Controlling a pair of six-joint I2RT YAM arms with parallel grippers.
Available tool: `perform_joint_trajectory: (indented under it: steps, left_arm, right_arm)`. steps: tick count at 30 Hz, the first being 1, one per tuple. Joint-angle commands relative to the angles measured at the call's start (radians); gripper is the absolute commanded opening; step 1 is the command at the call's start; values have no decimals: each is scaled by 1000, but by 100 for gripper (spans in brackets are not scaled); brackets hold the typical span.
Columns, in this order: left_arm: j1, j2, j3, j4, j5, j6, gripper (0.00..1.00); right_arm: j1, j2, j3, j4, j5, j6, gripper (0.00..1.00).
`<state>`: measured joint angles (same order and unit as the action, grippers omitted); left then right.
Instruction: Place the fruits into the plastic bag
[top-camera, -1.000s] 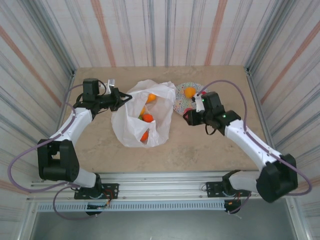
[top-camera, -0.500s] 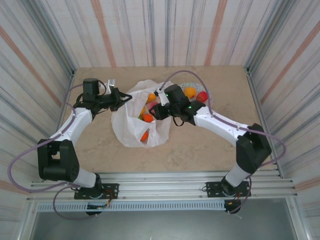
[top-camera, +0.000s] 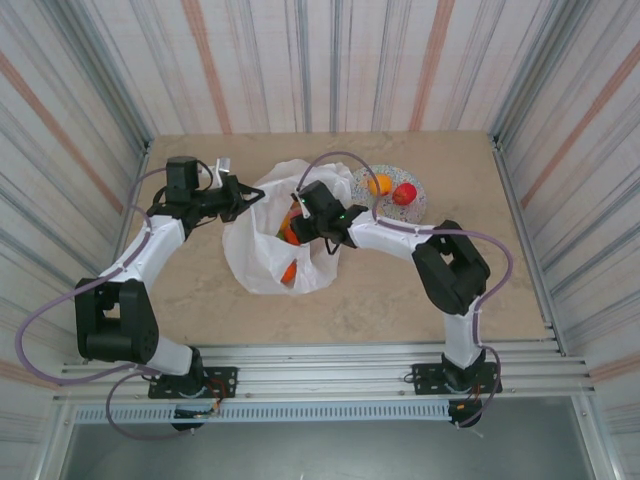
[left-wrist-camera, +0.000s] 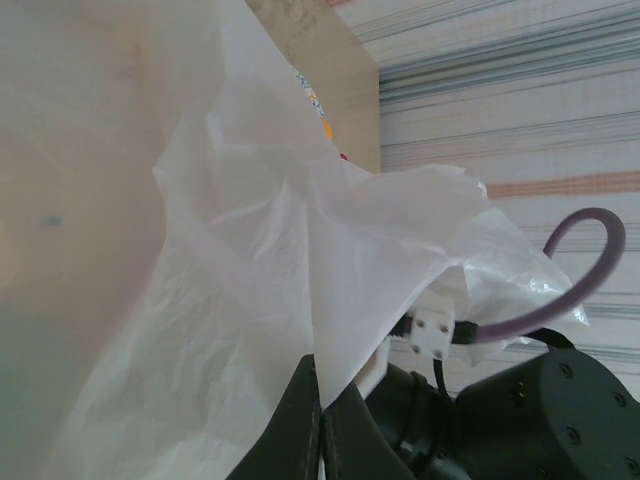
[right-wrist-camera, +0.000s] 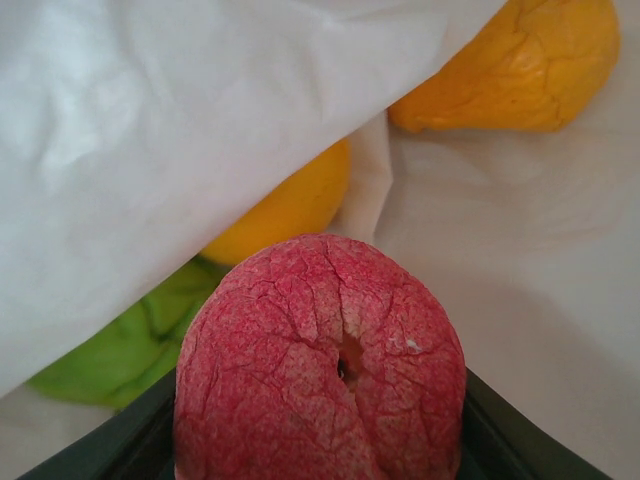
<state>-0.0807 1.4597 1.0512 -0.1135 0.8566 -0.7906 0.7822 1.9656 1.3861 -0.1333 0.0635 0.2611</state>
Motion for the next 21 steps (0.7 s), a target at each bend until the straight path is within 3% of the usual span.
perform_joint_trajectory:
  steps: [1,10,21]
  left_arm:
    - [-10,-1,-11,15,24,-4,0]
    - [-10,1,-13,14,24,-6,0]
    - [-11,-2,-13,15,26,-7,0]
  right_arm:
    - [1,41,54,34,72,0,55]
    - [0,107,105,20,94,3,62]
    - [-9,67,102,-25,95,10,74]
